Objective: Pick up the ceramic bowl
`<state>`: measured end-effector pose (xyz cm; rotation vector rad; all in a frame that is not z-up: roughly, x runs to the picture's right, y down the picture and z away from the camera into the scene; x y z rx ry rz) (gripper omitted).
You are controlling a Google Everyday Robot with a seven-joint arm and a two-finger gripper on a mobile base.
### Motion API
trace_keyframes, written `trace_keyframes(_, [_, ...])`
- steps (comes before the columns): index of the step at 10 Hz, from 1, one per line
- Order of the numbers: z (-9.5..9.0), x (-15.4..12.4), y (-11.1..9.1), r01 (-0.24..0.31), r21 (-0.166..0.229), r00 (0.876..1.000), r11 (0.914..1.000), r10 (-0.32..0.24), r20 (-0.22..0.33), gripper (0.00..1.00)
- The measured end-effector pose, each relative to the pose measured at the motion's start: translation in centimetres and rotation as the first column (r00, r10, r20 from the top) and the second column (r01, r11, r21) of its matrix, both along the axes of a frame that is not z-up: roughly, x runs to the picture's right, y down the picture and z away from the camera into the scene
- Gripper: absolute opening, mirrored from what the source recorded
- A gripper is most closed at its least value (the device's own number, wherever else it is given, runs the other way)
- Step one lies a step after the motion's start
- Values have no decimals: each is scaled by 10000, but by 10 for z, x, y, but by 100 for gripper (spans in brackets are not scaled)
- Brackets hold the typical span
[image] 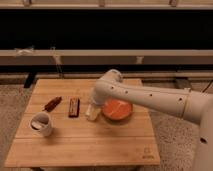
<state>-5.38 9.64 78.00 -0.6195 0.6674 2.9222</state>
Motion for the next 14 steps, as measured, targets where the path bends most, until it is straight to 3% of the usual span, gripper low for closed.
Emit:
trace_keyframes(2, [7,41,12,-276,-256,9955,9993,251,-917,80])
trace_keyframes(4, [18,67,30,-580,-257,9838,9980,527,-1713,80])
trace_keyframes(7, [37,98,61,-1060,-211,9589,9941,966,-2668,80])
trace_keyframes(10, [48,115,78,-1469,-225,9374,9889,1319,-3222,79])
trace_keyframes(11, [52,122,84,-1591,-232,9285,9870,1417,-3433,71])
trace_keyframes(14, [53,127,90,-1493,-333,9199,9882,1265,-3713,41])
